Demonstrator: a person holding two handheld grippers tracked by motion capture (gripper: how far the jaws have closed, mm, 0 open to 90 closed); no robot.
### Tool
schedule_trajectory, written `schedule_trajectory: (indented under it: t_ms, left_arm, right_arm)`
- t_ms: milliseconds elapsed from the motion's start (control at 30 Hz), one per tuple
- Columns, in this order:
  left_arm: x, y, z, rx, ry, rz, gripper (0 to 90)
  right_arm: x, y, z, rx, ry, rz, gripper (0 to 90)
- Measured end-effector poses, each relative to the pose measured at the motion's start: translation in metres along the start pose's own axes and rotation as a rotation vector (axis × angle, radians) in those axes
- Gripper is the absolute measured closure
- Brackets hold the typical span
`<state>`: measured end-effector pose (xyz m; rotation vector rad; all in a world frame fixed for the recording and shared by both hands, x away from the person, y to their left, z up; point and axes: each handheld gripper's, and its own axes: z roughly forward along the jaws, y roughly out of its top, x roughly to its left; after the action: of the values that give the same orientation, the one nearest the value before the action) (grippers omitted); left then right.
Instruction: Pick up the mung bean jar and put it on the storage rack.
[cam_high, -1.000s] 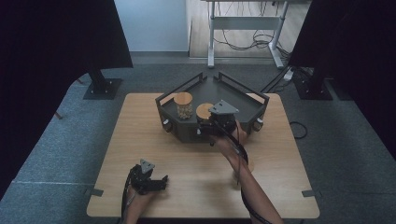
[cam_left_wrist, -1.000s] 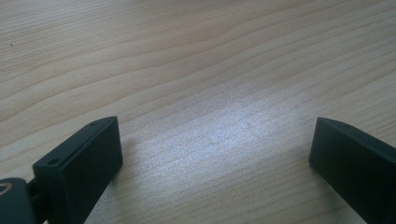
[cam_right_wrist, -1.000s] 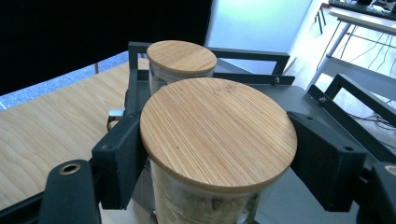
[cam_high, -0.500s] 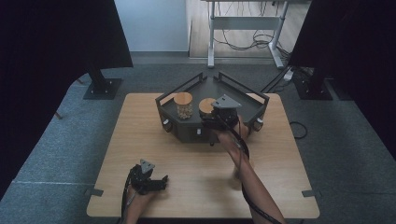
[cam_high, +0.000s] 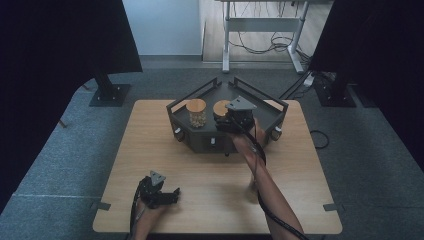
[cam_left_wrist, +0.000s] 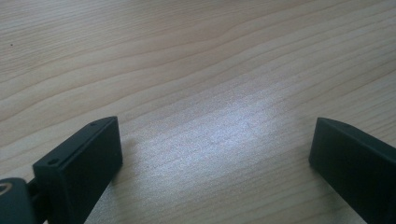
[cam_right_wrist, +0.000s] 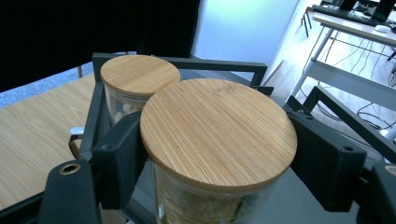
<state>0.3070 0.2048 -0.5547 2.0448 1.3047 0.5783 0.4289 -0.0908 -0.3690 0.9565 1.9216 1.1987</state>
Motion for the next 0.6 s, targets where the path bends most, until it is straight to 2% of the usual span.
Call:
schedule_trajectory:
  t_ms: [600]
  left_arm:
    - [0.0,0.0,0.0,0.0,-0.001,-0.002,2.3]
  right_arm:
    - [-0.006,-0.001,0.017,0.014,-0.023,-0.01,23.4]
